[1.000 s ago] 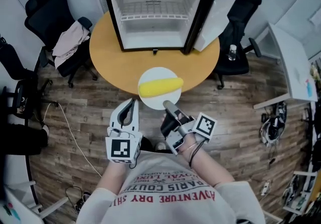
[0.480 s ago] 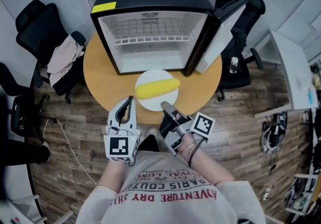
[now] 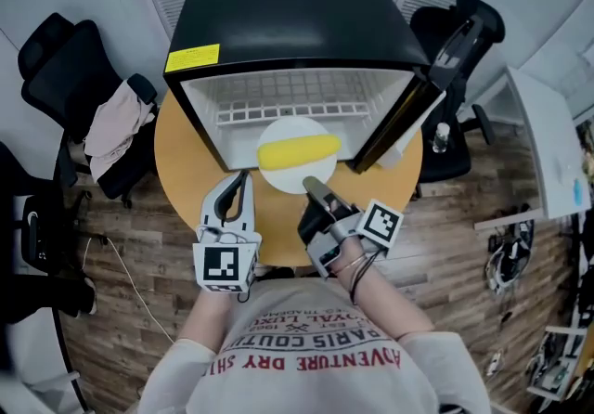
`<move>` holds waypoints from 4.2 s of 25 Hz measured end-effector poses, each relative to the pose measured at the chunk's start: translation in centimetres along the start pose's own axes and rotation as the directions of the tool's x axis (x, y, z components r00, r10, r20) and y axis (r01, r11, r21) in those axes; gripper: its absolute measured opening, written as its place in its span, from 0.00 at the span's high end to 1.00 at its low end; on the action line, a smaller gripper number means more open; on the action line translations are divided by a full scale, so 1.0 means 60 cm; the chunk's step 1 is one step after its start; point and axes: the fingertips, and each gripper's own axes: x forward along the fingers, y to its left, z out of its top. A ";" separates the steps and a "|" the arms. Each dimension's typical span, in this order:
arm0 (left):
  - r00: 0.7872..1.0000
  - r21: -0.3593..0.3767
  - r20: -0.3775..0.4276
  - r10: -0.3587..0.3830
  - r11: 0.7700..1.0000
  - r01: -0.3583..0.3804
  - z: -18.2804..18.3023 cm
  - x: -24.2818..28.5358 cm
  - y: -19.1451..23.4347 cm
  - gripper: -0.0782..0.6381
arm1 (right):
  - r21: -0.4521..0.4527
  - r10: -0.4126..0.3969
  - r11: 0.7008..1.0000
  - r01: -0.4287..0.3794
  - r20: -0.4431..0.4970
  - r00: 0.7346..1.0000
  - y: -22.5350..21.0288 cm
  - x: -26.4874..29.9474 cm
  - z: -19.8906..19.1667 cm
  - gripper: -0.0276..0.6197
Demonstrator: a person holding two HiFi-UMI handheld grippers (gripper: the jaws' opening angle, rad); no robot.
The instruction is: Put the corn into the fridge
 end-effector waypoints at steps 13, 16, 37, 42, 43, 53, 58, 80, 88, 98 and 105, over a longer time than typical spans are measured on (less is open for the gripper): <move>0.998 -0.012 -0.022 0.063 0.998 -0.064 -0.014 0.052 0.026 0.86 | -0.010 -0.060 0.998 0.060 -0.008 0.998 -0.014 0.090 0.066 0.90; 0.997 -0.007 -0.030 0.075 0.997 -0.076 -0.017 0.061 0.029 0.86 | -0.002 -0.069 0.998 0.069 -0.012 0.998 -0.019 0.105 0.076 0.89; 0.988 -0.036 -0.097 0.118 0.992 -0.122 -0.061 0.117 0.075 0.86 | 0.041 -0.043 0.998 0.043 0.010 0.999 -0.016 0.196 0.109 0.87; 0.989 -0.040 -0.102 0.112 0.992 -0.116 -0.063 0.123 0.078 0.86 | 0.070 -0.026 0.997 0.025 0.026 0.999 -0.018 0.210 0.113 0.84; 0.988 -0.041 -0.104 0.111 0.992 -0.116 -0.065 0.124 0.079 0.86 | 0.074 -0.024 0.997 0.021 0.030 0.999 -0.019 0.211 0.114 0.84; 0.989 -0.057 -0.113 0.097 0.993 -0.104 -0.075 0.130 0.076 0.86 | 0.017 -0.011 1.000 0.010 0.042 0.999 -0.018 0.212 0.113 0.83; 0.990 -0.048 -0.105 0.095 0.994 -0.100 -0.069 0.126 0.072 0.86 | 0.002 0.048 0.999 -0.048 0.012 0.999 0.003 0.206 0.104 0.73; 0.998 -0.041 -0.063 0.004 0.999 -0.007 -0.032 0.108 -0.011 0.86 | -0.532 0.055 0.843 -0.082 -0.067 0.996 0.059 0.082 0.064 0.91; 0.998 -0.039 -0.059 -0.018 0.999 0.016 -0.027 0.101 -0.028 0.86 | -0.966 0.010 0.259 0.019 0.022 1.000 0.107 0.052 0.068 0.91; 0.996 -0.033 -0.067 -0.061 0.998 0.059 -0.025 0.093 -0.058 0.86 | -0.998 -0.062 0.055 0.039 0.035 0.997 0.079 0.037 0.054 0.91; 0.994 -0.027 -0.072 -0.086 0.996 0.084 -0.022 0.088 -0.078 0.86 | -0.997 -0.076 0.049 0.053 0.049 0.996 0.084 0.028 0.058 0.91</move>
